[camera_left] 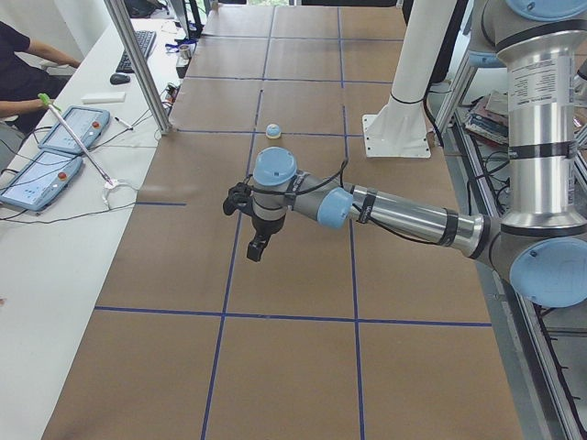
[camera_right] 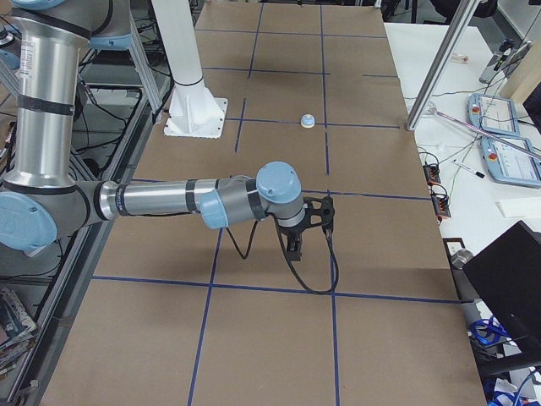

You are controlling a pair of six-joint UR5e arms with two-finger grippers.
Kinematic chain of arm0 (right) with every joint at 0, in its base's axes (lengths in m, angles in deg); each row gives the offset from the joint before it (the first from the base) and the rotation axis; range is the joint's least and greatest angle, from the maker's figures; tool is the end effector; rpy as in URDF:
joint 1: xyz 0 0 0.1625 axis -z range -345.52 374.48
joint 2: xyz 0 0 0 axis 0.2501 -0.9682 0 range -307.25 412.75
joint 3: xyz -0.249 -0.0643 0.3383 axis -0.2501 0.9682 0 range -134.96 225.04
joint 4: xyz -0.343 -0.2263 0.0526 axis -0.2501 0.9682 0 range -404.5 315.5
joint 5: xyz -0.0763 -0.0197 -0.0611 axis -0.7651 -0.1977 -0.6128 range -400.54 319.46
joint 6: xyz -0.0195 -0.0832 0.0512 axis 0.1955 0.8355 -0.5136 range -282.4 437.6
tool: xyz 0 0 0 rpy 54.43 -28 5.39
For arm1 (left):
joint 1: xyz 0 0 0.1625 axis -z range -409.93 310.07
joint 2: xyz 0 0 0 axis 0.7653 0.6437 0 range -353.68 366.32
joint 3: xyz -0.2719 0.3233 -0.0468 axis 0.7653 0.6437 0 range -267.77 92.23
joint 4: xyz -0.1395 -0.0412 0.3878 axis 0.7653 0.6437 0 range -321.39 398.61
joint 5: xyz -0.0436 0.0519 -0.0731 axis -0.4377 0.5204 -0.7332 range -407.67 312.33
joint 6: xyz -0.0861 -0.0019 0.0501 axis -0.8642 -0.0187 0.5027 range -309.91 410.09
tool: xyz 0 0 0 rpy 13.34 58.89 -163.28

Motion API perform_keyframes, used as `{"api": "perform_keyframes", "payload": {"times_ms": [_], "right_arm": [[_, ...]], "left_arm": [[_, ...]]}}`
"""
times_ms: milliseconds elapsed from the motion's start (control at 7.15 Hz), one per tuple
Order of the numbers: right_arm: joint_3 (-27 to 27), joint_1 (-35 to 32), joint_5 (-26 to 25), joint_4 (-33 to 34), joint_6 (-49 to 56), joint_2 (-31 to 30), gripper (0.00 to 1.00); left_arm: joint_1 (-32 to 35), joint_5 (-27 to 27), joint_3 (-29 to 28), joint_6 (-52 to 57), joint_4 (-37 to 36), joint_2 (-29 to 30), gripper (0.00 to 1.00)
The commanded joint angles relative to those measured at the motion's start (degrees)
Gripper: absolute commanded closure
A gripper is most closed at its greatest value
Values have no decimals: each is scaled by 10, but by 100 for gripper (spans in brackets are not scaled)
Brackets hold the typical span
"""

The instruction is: Place and press bell with both arms

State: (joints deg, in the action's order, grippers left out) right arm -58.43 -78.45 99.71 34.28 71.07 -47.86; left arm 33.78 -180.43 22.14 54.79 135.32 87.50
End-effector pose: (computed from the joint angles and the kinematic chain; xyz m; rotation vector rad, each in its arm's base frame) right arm 0.0784 -0.4222 0.5981 0.2023 -0.8788 0.0460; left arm -0.0173 -0.4414 0.5462 0.2868 0.7467 0.2975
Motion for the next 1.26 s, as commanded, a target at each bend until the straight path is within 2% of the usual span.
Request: {"api": "perform_keyframes", "payload": {"times_ms": [0, 140, 280, 420, 559, 699, 1119], "right_arm": [[8, -15, -9, 30, 78, -14, 0], [9, -2, -16, 31, 82, -25, 0], [6, 23, -25, 31, 87, -24, 0], [6, 52, -24, 32, 87, -23, 0], [-8, 61, -24, 59, 87, -26, 0], [-37, 65, -25, 104, 87, -27, 0], [-50, 66, -30, 112, 89, -26, 0]], "left_arm": [[58, -3, 28, 58, -110, -41, 0], [59, -14, 29, 57, -142, -41, 0], [74, -60, 29, 53, -137, -49, 0], [96, -64, 45, 47, -144, -61, 0], [57, -59, 42, -35, -137, -71, 0], [19, -21, 43, -36, -137, -73, 0], [18, -9, 51, -34, -136, -95, 0]]}}
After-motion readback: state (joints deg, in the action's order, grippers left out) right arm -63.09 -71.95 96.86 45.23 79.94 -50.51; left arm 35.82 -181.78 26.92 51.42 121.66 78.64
